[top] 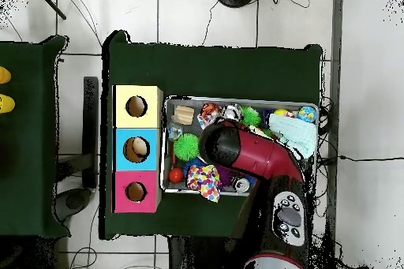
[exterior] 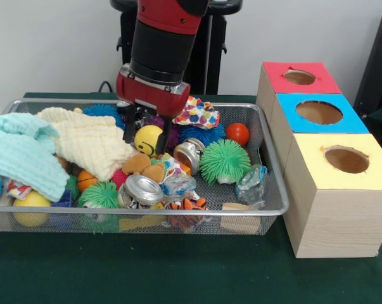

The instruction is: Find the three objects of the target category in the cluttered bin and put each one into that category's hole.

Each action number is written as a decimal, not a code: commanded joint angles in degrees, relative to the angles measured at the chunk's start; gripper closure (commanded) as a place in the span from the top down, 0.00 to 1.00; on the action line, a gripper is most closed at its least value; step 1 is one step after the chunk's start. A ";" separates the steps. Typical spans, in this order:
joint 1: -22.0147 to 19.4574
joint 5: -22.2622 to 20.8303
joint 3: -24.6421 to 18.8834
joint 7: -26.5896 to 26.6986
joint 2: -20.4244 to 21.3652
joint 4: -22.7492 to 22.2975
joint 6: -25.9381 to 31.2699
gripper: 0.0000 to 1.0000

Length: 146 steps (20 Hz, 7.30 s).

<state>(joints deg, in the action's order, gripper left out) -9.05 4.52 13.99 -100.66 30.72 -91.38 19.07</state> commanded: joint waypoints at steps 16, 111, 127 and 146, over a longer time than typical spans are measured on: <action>-7.32 -2.89 -9.64 -4.13 -3.97 -0.02 -1.21 1.00; -4.62 -5.78 -5.91 -6.15 -5.83 4.43 4.40 1.00; -8.23 -5.12 -9.83 -7.17 -6.52 1.18 3.37 1.00; -10.98 0.52 -14.78 -8.25 -3.85 -2.80 8.06 1.00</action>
<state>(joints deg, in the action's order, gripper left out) -18.69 1.86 6.10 -100.66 26.99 -88.82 21.14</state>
